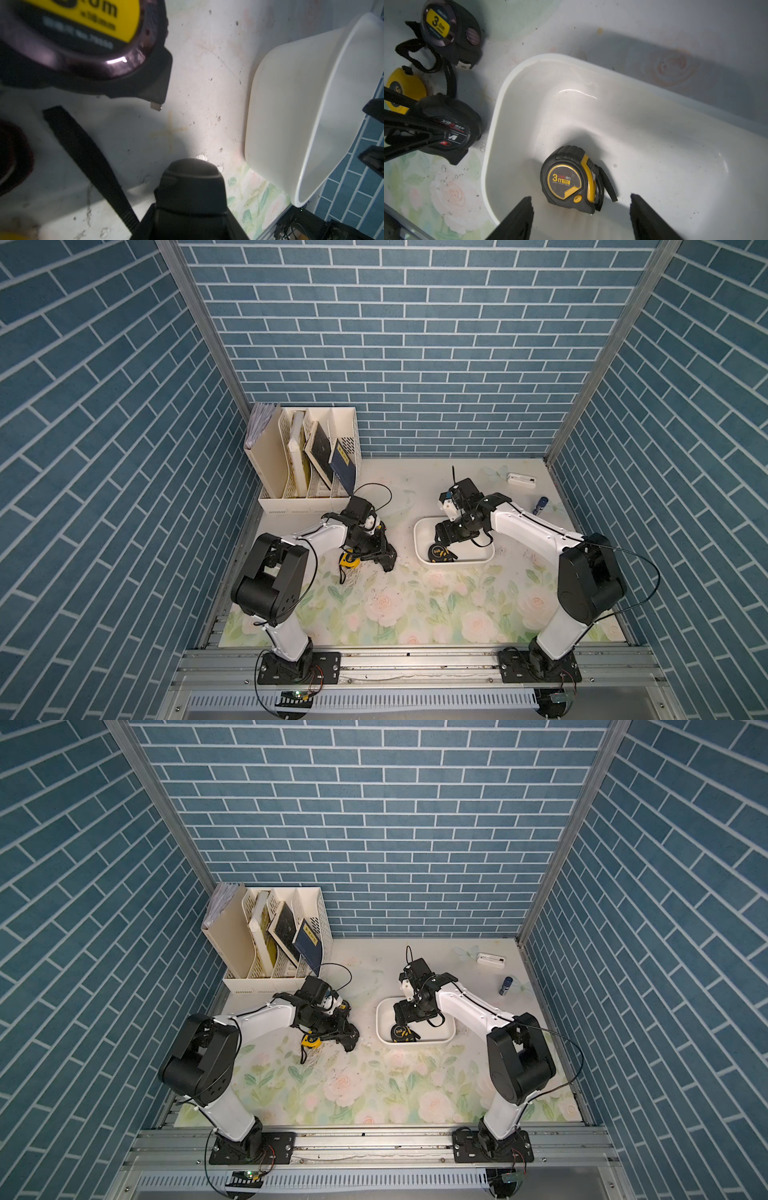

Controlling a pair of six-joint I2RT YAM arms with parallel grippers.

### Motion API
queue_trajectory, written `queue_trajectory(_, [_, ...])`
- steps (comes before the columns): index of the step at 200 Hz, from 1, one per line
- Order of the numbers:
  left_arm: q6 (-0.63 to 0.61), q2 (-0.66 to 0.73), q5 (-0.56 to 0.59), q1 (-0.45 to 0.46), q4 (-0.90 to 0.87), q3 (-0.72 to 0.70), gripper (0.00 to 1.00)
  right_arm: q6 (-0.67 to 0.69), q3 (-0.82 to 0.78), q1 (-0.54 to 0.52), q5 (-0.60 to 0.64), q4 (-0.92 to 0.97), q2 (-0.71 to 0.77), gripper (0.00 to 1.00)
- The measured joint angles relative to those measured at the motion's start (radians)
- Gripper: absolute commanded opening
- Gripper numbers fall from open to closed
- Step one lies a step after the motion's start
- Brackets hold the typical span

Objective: Take the tape measure out of the storage box
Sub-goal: Place the tape measure at the center of the board, then pick up the tape measure from the storage box.

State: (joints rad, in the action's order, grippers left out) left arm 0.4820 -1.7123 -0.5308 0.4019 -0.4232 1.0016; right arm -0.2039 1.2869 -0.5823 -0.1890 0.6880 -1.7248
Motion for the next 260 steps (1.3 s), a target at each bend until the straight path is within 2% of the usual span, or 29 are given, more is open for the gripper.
queue_trajectory(8, [0.000, 0.000, 0.001, 0.000, 0.000, 0.000, 0.15, 0.002, 0.003, 0.000, -0.005, 0.012, -0.009, 0.77])
queue_trajectory(24, [0.000, 0.000, 0.003, 0.001, 0.000, 0.000, 0.22, 0.002, 0.006, 0.000, -0.013, 0.027, -0.022, 0.78])
queue_trajectory(53, [0.000, 0.001, 0.008, 0.002, -0.001, 0.000, 0.44, 0.002, 0.006, -0.002, -0.019, 0.043, -0.028, 0.78])
queue_trajectory(77, [-0.005, 0.000, 0.031, 0.004, -0.001, 0.002, 0.56, 0.002, 0.009, -0.002, -0.021, 0.045, -0.028, 0.78])
queue_trajectory(102, [-0.002, -0.008, 0.074, 0.002, -0.010, 0.000, 0.65, 0.002, 0.010, -0.002, -0.021, 0.045, -0.028, 0.78])
queue_trajectory(156, [0.000, -0.002, 0.124, 0.003, -0.026, 0.000, 0.76, 0.002, 0.010, -0.002, -0.021, 0.045, -0.028, 0.79])
queue_trajectory(196, [-0.001, 0.031, 0.203, 0.002, -0.095, 0.015, 0.87, 0.002, 0.010, -0.002, -0.021, 0.045, -0.034, 0.79])
queue_trajectory(260, [0.000, 0.099, 0.281, 0.002, -0.171, 0.089, 0.89, 0.002, 0.035, -0.012, -0.013, 0.046, -0.101, 0.80])
